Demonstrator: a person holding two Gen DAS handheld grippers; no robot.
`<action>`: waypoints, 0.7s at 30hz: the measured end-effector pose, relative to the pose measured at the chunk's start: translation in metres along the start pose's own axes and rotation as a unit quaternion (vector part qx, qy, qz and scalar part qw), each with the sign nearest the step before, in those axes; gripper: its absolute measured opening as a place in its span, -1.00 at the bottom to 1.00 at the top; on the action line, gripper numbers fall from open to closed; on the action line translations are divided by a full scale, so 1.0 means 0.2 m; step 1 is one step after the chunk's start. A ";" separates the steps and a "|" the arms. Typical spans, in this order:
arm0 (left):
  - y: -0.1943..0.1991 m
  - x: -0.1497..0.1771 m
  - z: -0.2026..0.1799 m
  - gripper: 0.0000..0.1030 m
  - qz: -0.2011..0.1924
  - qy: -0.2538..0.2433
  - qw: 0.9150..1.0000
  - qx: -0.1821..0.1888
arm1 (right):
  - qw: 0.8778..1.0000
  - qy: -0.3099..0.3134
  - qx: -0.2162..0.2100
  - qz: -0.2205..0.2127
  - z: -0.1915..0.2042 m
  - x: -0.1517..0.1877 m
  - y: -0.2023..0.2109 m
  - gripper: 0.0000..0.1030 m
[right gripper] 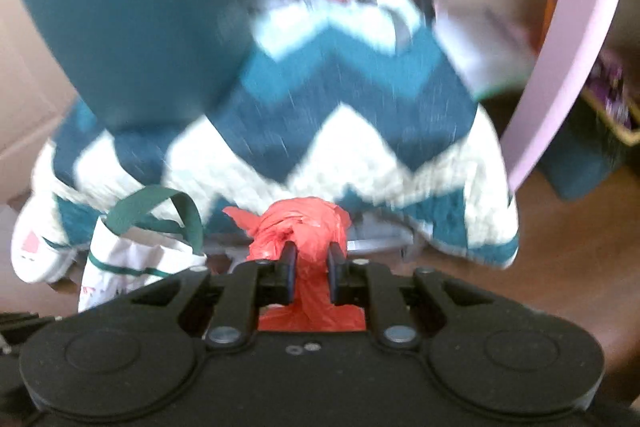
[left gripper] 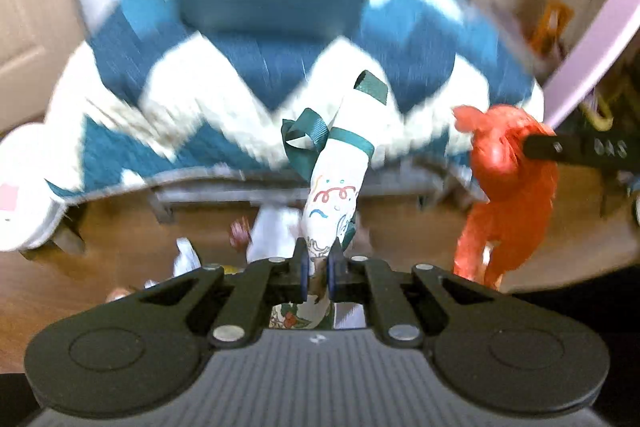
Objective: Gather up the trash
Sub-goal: 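Carry the cup and red bag up to the teal wastebasket with both tools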
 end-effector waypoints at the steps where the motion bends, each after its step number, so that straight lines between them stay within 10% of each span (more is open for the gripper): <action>1: 0.05 -0.03 0.01 -0.84 -0.014 0.004 1.000 -0.001 | 1.000 0.003 -0.007 -0.018 0.01 -0.05 0.07 -0.74; 21: 0.89 -1.18 0.09 -0.83 -0.258 0.044 0.965 0.003 | 0.962 0.042 -0.090 -0.254 0.32 -1.13 0.78 -0.74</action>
Point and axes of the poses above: each gripper's, at about its wrist camera, not at the fingertips, and y roughly against the way its jaws point, z to its left, x to its underside, the point moved 4 cm from there along -y, roughly the way its jaws point, and after that the axes turned 13 degrees about -z, right-handed, at the moved point
